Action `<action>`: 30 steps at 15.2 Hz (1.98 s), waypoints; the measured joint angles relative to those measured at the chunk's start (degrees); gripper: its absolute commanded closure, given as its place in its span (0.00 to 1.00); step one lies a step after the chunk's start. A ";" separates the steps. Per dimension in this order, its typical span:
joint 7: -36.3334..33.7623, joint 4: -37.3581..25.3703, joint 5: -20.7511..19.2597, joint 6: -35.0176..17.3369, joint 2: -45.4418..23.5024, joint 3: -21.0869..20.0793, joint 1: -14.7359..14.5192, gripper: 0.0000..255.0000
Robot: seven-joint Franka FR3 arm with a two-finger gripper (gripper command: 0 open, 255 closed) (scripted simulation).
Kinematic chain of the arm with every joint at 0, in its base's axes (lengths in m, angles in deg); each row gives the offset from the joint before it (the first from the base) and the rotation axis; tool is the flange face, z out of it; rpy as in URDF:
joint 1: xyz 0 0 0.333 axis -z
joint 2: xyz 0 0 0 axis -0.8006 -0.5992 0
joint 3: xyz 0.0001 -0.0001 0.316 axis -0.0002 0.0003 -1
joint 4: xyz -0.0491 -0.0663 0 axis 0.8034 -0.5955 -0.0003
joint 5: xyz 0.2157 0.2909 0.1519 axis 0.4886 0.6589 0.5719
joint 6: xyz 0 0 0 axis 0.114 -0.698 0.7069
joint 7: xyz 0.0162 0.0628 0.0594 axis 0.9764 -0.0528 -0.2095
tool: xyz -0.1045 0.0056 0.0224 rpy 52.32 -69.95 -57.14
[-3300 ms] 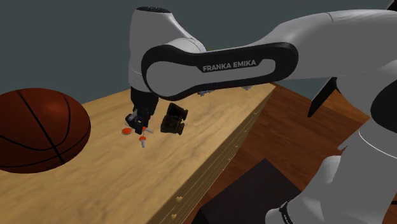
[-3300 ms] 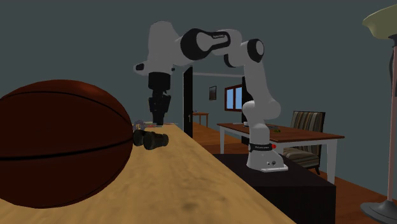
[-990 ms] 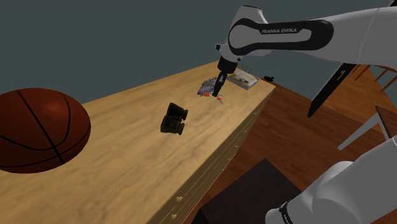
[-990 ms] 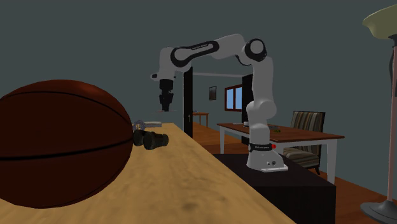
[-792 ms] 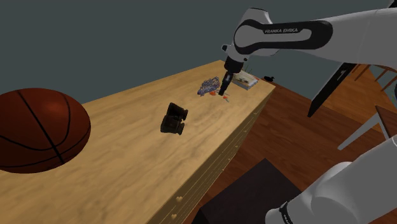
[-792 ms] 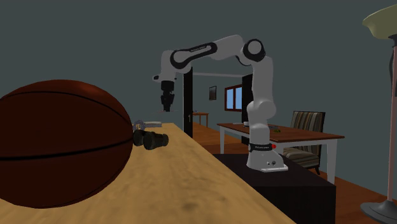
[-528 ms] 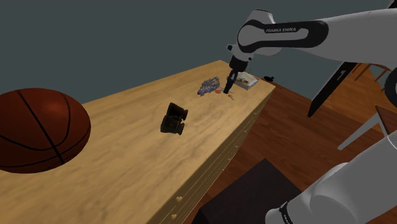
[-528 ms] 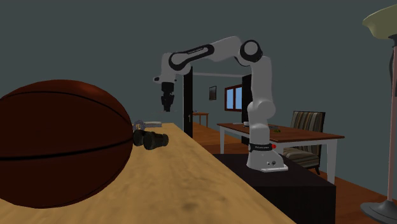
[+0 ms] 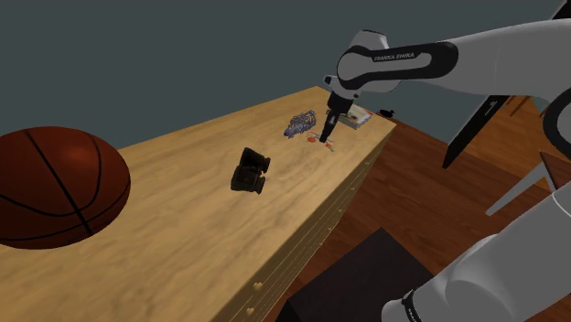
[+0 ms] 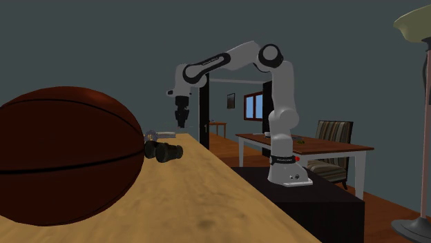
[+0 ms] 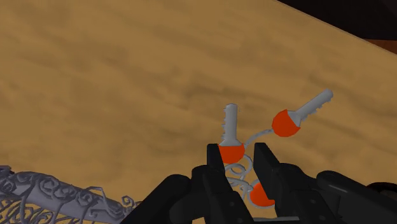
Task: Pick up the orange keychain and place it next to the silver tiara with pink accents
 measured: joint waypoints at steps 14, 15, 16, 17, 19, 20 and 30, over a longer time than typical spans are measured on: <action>1.38 6.34 1.07 -10.21 -3.96 -0.03 0.02 1.00; 1.60 6.55 1.18 -10.88 -4.43 0.01 0.08 1.00; 1.63 6.91 1.27 -11.55 -4.73 -0.03 0.05 1.00; 1.81 7.24 1.39 -12.26 -5.13 -0.02 0.07 1.00; 2.10 7.82 1.67 -13.90 -6.21 -0.06 0.09 1.00; 2.08 7.95 1.72 -14.22 -6.42 -0.10 0.05 1.00; 2.09 8.22 1.78 -14.68 -6.56 -0.13 0.02 0.00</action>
